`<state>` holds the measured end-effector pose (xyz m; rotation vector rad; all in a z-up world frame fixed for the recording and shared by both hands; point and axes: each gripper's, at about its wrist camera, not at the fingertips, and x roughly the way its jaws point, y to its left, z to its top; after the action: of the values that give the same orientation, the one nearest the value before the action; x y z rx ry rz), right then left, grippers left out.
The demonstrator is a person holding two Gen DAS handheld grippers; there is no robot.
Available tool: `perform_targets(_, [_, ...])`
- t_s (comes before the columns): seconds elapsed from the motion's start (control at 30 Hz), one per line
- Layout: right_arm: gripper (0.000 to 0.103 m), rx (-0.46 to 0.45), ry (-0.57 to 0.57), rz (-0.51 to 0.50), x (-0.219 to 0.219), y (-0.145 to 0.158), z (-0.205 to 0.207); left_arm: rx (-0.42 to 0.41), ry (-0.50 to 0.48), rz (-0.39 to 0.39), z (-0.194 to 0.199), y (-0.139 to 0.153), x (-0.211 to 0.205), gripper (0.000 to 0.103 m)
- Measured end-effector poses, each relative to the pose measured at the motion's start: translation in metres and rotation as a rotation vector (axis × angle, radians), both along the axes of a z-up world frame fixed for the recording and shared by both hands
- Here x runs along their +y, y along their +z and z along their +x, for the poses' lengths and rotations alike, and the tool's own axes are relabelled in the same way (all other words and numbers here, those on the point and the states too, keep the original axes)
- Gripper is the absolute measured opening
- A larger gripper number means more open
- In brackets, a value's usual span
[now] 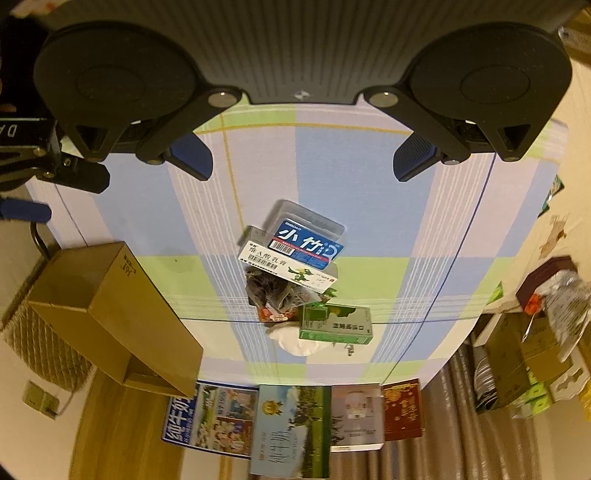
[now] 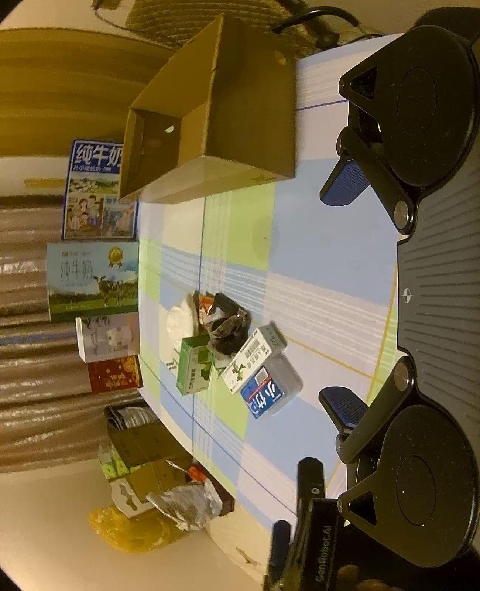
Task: Organize objects
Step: 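Grasp the blue-labelled plastic box with the left tool while the right tool grasps the white bird box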
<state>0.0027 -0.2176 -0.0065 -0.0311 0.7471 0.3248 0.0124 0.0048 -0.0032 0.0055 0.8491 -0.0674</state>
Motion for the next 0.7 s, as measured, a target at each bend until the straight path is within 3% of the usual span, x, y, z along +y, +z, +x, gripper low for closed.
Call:
perform_targets(0.53, [0.101,0.040,0.125,-0.039,0.015,-0.024,0.066,0.060,-0.136,0.045,0.062,-0.029,0.021,0.102])
perform_targets(0.6, [0.090,0.049,0.135,-0.040,0.018,-0.030,0.080,0.055,-0.162,0.069,0.075,-0.034,0.020,0.102])
perform_targets(0.7, [0.083,0.083,0.152,-0.049,0.022,-0.042,0.099,0.061,-0.187,0.077,0.094,-0.043,0.020,0.096])
